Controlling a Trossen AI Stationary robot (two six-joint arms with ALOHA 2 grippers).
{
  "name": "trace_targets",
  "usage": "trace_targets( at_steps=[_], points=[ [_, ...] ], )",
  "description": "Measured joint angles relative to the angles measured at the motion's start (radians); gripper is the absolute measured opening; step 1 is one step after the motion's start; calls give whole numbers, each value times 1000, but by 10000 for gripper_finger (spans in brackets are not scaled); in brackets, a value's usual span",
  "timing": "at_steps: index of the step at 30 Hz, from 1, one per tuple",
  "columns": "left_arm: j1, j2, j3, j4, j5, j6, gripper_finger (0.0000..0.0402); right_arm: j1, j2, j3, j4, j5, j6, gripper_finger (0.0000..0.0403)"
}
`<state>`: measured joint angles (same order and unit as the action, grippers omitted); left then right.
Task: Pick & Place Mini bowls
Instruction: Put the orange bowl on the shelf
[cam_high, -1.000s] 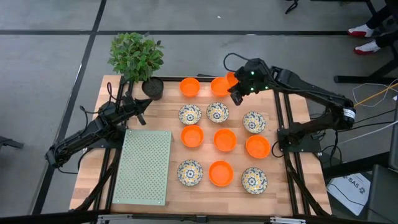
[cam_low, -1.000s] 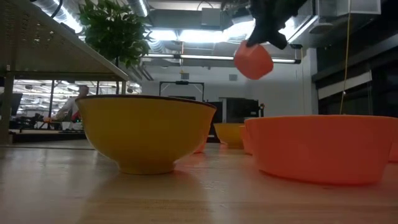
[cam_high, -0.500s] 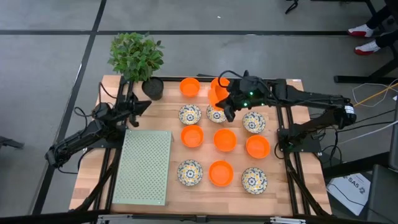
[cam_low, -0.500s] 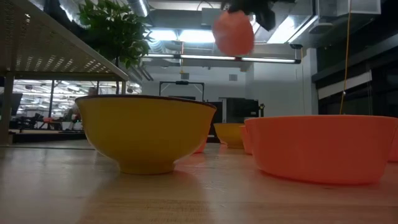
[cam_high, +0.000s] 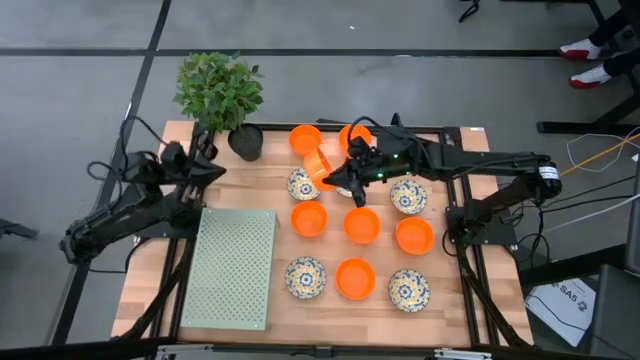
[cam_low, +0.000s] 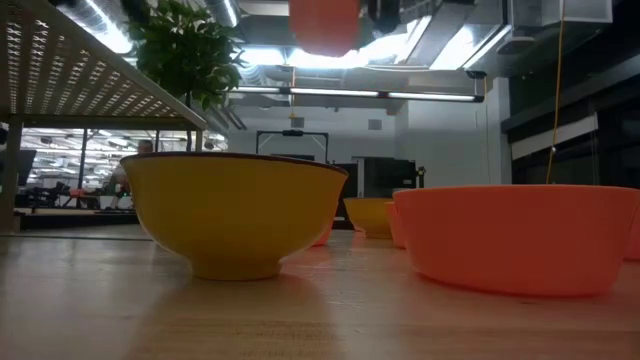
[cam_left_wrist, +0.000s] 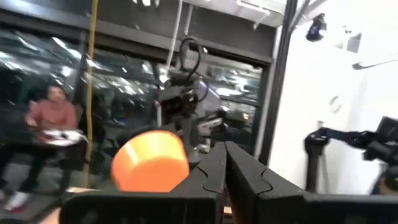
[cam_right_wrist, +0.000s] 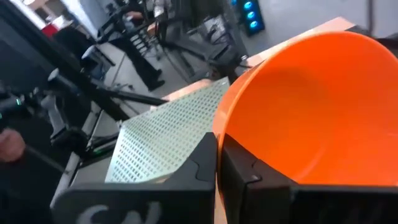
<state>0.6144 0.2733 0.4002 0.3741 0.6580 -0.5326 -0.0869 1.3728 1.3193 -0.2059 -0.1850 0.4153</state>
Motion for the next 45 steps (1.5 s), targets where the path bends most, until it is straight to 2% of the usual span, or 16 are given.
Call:
trace_targets(
  at_steps=[4, 12, 18, 22, 32, 39, 43, 45],
  points=[
    [-12, 171, 171, -76, 176, 5, 4, 12, 33, 0, 6, -2, -30, 7],
    [-62, 473, 466, -187, 363, 5, 6, 63, 48, 0, -2, -1, -95, 7],
    [-119, 670, 610, -227, 500, -32, 32, 112, 48, 0, -53, -1, -289, 9],
    [-172, 757, 664, -221, 553, -6, 62, 139, 48, 0, -112, -1, -367, 9],
    [-263, 894, 678, -222, 550, 202, 142, 163, 48, 0, -262, -9, -370, 11],
    [-295, 992, 678, -251, 501, 358, 166, 172, 48, 0, -332, -28, -375, 11],
    [-312, 1048, 678, -364, 433, 530, 166, 173, 51, 0, -354, -27, -392, 11],
    [-323, 1066, 678, -413, 348, 630, 166, 173, 53, 0, -358, -27, -398, 11]
  ],
)
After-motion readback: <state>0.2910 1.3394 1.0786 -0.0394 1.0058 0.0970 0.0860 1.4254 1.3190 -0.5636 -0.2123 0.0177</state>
